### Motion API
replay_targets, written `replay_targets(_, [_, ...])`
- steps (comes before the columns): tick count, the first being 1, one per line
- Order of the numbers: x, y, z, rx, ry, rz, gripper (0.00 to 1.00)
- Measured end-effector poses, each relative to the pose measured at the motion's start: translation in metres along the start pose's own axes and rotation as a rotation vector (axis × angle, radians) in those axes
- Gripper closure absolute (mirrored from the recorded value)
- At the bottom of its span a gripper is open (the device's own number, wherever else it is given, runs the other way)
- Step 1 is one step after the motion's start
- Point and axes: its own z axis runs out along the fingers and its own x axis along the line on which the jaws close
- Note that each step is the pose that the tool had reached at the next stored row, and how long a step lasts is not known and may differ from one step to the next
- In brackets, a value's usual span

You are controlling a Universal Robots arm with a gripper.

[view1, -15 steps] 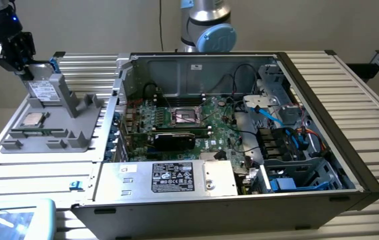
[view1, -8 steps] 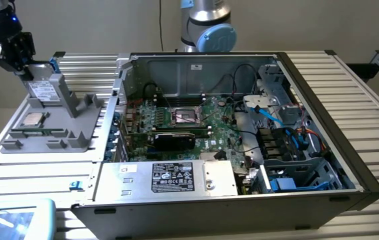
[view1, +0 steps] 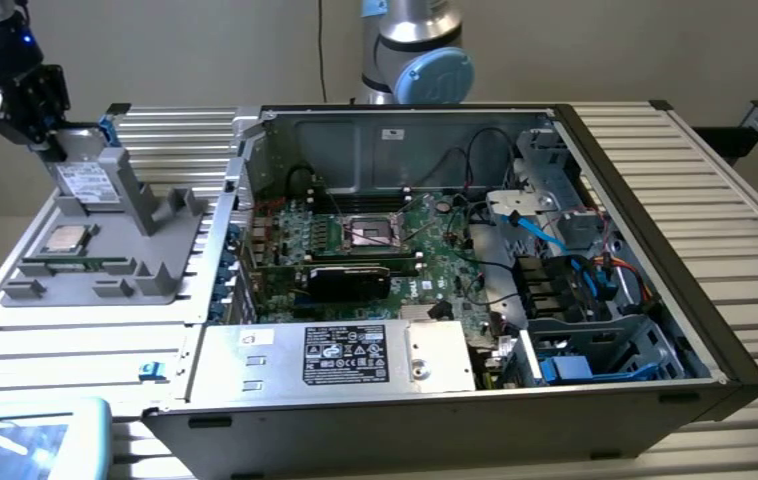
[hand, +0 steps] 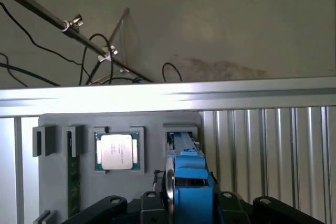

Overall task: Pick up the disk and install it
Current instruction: 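Pick up the disk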

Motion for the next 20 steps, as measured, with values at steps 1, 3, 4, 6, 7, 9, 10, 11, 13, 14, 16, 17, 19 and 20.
replay_targets(1, [0.0, 0.0, 0.0, -0.0001, -0.0011, 0.0, 0.63])
replay_targets(3, [0.001, -0.0001, -0.0001, -0.0002, -0.0018, 0.0, 0.63])
replay_targets(4, [0.001, -0.0001, -0.0001, -0.0001, -0.002, 0.0, 0.63])
replay_targets(6, [0.001, -0.0001, 0.0, -0.0001, -0.0021, 0.0, 0.63])
replay_targets(7, [0.001, -0.0001, 0.0, -0.0001, -0.0021, 0.0, 0.63])
replay_targets(9, [0.001, 0.0, -0.0018, 0.0002, -0.0021, 0.0, 0.63])
replay_targets(10, [0.001, 0.0, -0.0031, 0.0001, -0.0021, 0.0, 0.63])
replay_targets(11, [0.001, 0.0, -0.0042, -0.0001, -0.0021, 0.0, 0.63])
replay_targets(13, [0.001, 0.0, -0.0055, 0.0002, -0.0021, 0.0, 0.63])
replay_targets(14, [0.001, 0.0, -0.0062, 0.0003, -0.0021, 0.0, 0.63])
replay_targets(16, [0.001, 0.0001, -0.0082, 0.0007, -0.0021, 0.0, 0.63])
replay_targets(17, [0.001, 0.0001, -0.0095, 0.0011, -0.0022, 0.0, 0.63])
replay_targets(19, [0.001, 0.0001, -0.014, 0.0021, -0.0022, 0.0, 0.63])
replay_targets(20, [0.001, 0.0002, -0.0165, 0.0027, -0.0023, 0.0, 0.63])
